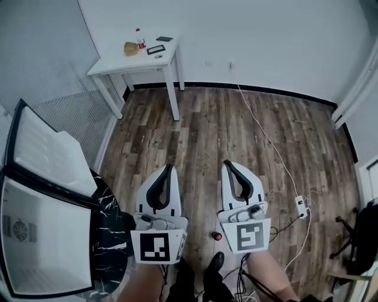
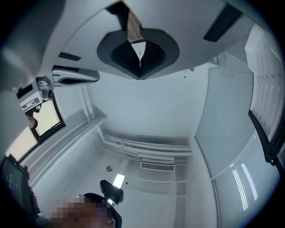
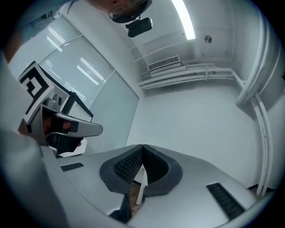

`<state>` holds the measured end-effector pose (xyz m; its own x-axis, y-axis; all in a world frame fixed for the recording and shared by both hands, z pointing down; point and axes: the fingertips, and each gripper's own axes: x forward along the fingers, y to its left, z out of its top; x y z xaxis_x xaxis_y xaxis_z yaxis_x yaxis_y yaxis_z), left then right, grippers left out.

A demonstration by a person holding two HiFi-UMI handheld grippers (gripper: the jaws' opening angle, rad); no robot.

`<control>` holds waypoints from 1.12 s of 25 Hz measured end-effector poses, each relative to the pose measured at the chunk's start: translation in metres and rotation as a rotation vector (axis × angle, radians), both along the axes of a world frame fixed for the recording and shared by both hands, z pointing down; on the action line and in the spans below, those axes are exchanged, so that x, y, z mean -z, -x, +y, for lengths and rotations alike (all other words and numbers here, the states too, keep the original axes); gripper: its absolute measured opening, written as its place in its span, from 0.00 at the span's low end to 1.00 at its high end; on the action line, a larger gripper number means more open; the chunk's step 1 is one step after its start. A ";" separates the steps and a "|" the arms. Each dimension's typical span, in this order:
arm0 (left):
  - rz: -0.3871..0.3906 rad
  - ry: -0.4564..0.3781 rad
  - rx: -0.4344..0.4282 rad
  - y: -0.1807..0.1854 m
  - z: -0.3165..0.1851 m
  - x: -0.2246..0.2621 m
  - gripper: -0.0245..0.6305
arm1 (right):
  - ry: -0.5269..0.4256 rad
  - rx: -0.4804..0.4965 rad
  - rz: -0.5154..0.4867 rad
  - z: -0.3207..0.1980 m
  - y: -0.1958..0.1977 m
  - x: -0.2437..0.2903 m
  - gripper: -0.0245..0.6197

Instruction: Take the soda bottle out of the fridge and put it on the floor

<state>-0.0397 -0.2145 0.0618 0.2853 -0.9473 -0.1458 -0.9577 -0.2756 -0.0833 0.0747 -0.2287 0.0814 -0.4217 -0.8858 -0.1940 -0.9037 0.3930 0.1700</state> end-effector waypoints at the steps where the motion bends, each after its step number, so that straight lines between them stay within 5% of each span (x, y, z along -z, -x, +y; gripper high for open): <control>1: -0.004 -0.023 -0.001 0.000 0.007 0.017 0.06 | -0.012 -0.001 0.000 0.006 -0.001 0.017 0.06; 11: -0.026 -0.135 0.025 0.006 0.069 0.117 0.06 | -0.102 0.025 0.034 0.062 0.014 0.125 0.06; 28: -0.021 -0.225 0.083 0.034 0.097 0.165 0.06 | -0.192 0.016 0.057 0.088 0.018 0.175 0.05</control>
<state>-0.0737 -0.1176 -0.1028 0.2132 -0.9119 -0.3507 -0.9736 -0.1684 -0.1540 0.0564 -0.1407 -0.0932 -0.4507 -0.8279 -0.3338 -0.8843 0.3630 0.2936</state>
